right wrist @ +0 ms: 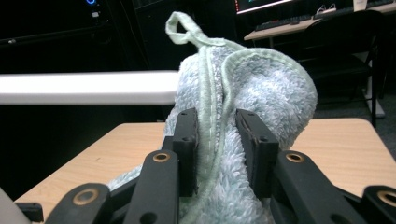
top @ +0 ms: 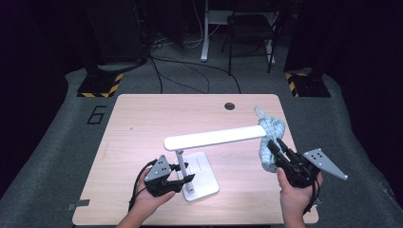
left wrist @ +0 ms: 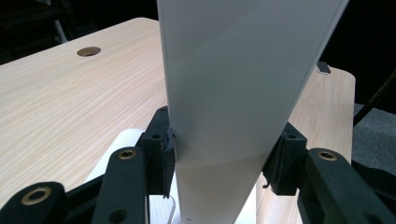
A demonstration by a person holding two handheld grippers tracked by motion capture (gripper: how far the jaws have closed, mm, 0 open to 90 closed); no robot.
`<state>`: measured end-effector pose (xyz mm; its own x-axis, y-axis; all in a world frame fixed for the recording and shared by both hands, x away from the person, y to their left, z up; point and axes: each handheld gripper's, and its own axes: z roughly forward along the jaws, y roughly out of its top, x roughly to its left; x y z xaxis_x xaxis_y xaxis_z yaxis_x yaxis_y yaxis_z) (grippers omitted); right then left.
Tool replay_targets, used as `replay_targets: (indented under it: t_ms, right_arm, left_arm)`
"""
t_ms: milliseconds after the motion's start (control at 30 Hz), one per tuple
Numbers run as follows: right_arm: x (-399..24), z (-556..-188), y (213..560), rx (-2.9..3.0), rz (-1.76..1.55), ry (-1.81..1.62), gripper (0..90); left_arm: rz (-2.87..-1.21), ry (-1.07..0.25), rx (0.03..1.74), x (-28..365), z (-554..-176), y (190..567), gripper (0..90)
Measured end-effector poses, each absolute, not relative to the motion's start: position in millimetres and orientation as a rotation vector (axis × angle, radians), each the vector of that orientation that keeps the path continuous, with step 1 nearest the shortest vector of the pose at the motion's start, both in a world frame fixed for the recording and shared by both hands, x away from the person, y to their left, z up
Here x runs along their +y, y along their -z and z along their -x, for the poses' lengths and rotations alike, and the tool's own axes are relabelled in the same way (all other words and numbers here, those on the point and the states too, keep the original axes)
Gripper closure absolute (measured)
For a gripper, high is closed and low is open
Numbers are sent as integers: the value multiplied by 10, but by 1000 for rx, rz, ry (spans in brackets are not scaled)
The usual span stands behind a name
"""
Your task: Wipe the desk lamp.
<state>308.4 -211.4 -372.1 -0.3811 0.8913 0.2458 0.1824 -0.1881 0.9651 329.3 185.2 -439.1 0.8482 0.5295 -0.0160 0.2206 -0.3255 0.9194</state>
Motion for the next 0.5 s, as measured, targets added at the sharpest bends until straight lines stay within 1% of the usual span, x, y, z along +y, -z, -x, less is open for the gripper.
replay_targets:
  t_ms: [300, 500]
  right_arm:
    - [-2144, -3046, 3907, 1544, -1275, -1632, 698]
    - [-2134, -2980, 4051, 1553, -1219, -1620, 692]
  left_arm:
    - [-1906, -345, 558, 1851, -3296, 4398, 522]
    - [-1897, -353, 562, 1844, -3296, 4406, 522]
